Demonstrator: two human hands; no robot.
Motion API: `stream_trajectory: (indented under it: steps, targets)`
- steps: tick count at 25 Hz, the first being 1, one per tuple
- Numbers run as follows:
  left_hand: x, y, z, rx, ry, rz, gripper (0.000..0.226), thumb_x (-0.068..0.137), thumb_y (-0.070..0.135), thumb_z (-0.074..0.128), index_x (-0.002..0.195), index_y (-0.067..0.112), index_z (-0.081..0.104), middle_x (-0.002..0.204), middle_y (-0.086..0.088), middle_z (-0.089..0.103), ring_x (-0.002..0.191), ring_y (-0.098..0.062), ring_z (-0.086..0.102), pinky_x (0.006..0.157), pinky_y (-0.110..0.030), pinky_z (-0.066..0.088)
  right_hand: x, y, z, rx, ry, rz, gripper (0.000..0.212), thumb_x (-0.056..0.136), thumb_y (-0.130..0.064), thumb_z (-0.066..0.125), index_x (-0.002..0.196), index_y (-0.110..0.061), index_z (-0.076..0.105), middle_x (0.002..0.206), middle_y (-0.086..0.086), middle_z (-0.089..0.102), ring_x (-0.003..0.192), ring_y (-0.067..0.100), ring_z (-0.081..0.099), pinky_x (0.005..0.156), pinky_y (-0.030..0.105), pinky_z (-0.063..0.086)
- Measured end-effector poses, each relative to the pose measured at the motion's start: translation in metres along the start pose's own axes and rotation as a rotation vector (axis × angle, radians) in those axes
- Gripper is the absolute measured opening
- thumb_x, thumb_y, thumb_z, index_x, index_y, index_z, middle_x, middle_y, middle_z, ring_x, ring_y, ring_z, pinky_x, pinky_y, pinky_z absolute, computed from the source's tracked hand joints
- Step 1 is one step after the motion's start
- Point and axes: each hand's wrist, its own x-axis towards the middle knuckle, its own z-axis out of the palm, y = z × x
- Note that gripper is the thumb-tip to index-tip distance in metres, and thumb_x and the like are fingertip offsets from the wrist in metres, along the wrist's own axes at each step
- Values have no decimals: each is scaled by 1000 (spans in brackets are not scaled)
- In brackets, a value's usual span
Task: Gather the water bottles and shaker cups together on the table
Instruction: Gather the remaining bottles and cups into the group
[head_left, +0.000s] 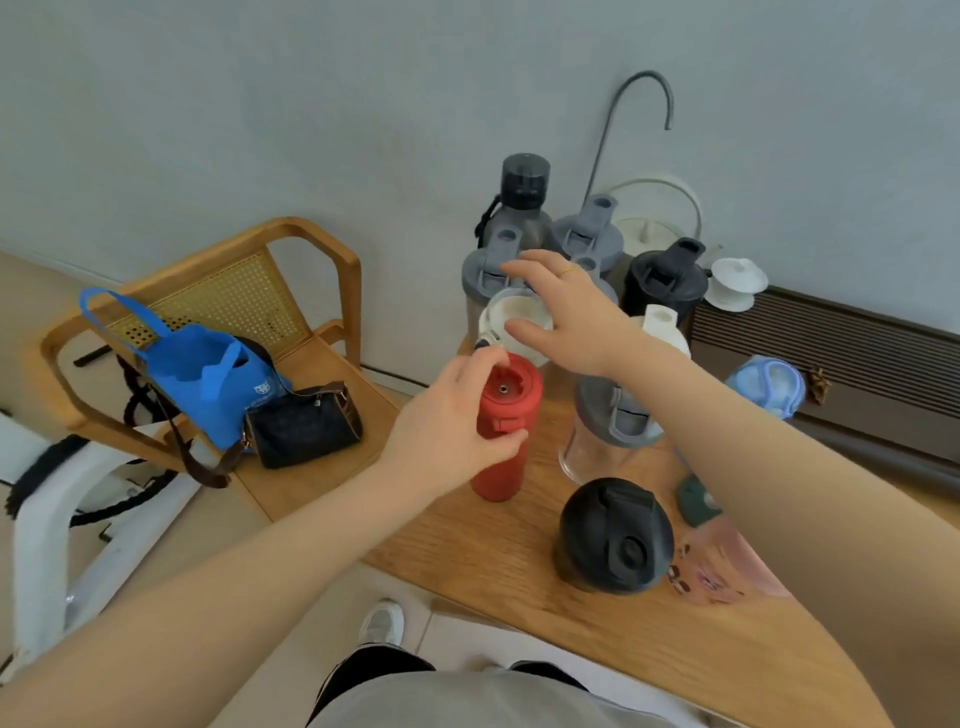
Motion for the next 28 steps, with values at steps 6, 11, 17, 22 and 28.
stream_trajectory:
  steps: [6, 11, 17, 22, 28]
  targets:
    - [-6, -46, -45, -235, 67, 7, 58, 67, 20, 74, 109, 38, 39, 102, 27, 47, 96, 7, 50, 78, -1, 37, 6, 2, 10, -238, -138, 141, 84, 67, -54, 70, 137, -30, 30, 138, 6, 40, 108, 32, 54, 82, 40, 47]
    - [46, -75, -59, -212, 56, 52, 56, 72, 19, 72, 121, 26, 46, 109, 11, 51, 99, -11, 55, 87, -29, 48, 4, -6, 6, -316, -199, 140, 85, 66, -49, 70, 137, -30, 29, 135, 3, 39, 98, 27, 57, 71, 32, 45]
    - [91, -86, -35, -249, -49, 74, 79, 75, 21, 72, 140, 20, 27, 135, -3, 40, 122, -13, 42, 95, -17, 31, 9, -9, -7, -308, -306, 167, 81, 71, -44, 71, 138, -37, 27, 148, -3, 26, 119, 20, 44, 84, 28, 39]
    - [108, -87, -20, -314, -79, 124, 84, 71, 26, 76, 138, 18, 26, 136, -4, 39, 122, -12, 41, 95, -20, 35, 2, -9, -1, -434, -244, 227, 89, 76, -44, 69, 143, -38, 12, 157, 0, 10, 137, 23, 28, 104, 39, 34]
    - [120, -120, -7, -407, -509, -10, 87, 72, 13, 75, 140, 19, 21, 137, -3, 45, 125, -18, 42, 95, -26, 37, -24, -24, 15, -2, 53, 522, 125, 53, -52, 81, 146, -28, 0, 157, -2, 6, 140, 19, 20, 110, 39, 31]
